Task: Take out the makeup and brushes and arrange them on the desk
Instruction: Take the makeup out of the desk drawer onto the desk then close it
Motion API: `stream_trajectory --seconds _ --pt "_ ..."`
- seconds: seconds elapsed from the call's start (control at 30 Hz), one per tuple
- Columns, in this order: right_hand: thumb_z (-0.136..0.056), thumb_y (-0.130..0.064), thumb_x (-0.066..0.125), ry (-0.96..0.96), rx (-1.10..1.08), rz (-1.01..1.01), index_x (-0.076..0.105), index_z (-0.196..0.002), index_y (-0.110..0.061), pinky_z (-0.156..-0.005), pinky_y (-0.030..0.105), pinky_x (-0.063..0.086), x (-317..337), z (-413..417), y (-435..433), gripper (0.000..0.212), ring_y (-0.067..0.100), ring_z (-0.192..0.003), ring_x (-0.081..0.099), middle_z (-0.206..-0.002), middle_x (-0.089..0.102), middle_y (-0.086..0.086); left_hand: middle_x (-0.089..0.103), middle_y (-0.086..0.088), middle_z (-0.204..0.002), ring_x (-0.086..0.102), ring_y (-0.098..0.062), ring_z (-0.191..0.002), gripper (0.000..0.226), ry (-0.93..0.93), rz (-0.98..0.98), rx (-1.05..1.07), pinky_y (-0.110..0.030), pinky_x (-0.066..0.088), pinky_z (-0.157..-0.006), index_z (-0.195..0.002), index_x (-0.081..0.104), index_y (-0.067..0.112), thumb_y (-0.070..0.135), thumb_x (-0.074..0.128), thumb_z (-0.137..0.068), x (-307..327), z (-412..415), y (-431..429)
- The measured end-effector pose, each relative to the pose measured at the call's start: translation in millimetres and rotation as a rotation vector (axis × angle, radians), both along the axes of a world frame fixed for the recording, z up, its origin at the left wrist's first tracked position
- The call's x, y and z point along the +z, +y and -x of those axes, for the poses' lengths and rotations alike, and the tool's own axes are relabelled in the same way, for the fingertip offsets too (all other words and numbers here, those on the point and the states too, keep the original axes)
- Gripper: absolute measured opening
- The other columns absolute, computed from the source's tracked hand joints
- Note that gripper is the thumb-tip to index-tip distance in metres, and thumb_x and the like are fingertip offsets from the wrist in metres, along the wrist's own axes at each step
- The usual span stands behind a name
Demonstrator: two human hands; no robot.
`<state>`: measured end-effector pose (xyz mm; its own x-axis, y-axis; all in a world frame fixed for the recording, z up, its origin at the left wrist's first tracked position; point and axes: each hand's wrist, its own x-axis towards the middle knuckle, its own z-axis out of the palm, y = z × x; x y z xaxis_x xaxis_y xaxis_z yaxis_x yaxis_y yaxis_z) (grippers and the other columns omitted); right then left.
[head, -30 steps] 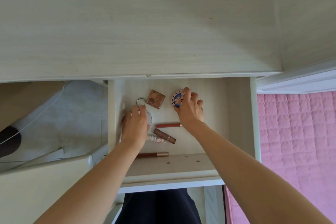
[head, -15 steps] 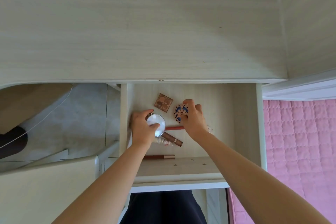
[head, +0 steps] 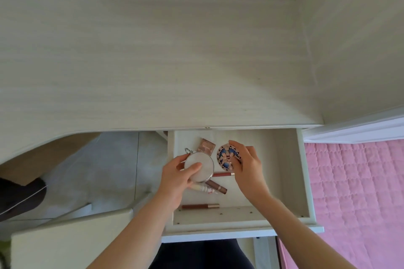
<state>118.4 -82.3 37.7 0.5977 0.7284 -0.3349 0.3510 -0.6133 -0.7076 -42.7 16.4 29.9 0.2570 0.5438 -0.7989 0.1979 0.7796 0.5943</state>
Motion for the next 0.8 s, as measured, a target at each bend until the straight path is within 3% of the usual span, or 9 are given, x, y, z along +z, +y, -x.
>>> stream_trajectory --seconds 0.13,0.3,0.53,0.7,0.8 --pt "-0.095 -0.005 0.05 -0.002 -0.037 -0.11 0.052 -0.13 -0.027 -0.078 0.007 0.043 31.3 -1.7 17.8 0.042 0.004 -0.093 0.052 -0.11 0.047 -0.003 0.067 -0.007 -0.108 0.066 -0.022 -0.097 0.034 -0.084 -0.064 -0.005 -0.029 0.056 -0.067 -0.107 0.066 0.023 0.009 0.075 -0.078 33.6 4.5 24.0" --pt "-0.095 -0.006 0.05 0.009 -0.048 -0.171 0.052 -0.131 -0.028 -0.083 0.018 0.048 60.3 -12.5 56.7 0.042 0.007 -0.097 0.051 -0.111 0.046 -0.003 0.066 -0.005 -0.113 0.064 -0.024 -0.103 0.041 -0.096 -0.188 0.013 -0.034 0.056 -0.074 -0.115 0.062 0.023 0.012 0.076 -0.078 58.2 1.1 65.4" --pt "-0.095 -0.007 0.048 0.024 -0.034 -0.173 0.052 -0.13 -0.026 -0.083 0.021 0.046 76.1 -37.6 122.0 0.041 0.012 -0.097 0.051 -0.111 0.046 0.001 0.065 -0.008 -0.112 0.064 -0.02 -0.095 0.042 -0.073 -0.31 0.125 -0.032 0.055 -0.071 -0.119 0.061 0.018 0.008 0.074 -0.08 72.5 -24.6 133.7" --pt "-0.095 -0.009 0.045 0.059 -0.029 -0.149 0.051 -0.131 -0.028 -0.072 0.01 0.04 76.6 -60.9 175.7 0.041 0.011 -0.095 0.048 -0.113 0.045 0.001 0.064 -0.008 -0.112 0.063 -0.018 -0.093 0.041 -0.027 -0.377 0.147 -0.035 0.054 -0.076 -0.118 0.06 0.019 0.009 0.074 -0.08 71.1 -50.3 190.4" --pt "-0.095 -0.008 0.045 0.061 -0.014 -0.135 0.05 -0.131 -0.027 -0.076 0.016 0.042 73.0 -72.6 204.7 0.042 0.011 -0.096 0.046 -0.117 0.045 0.004 0.064 -0.008 -0.113 0.063 -0.023 -0.099 0.04 0.004 -0.408 0.134 -0.037 0.054 -0.078 -0.116 0.061 0.02 0.009 0.074 -0.08 66.4 -63.1 220.8"
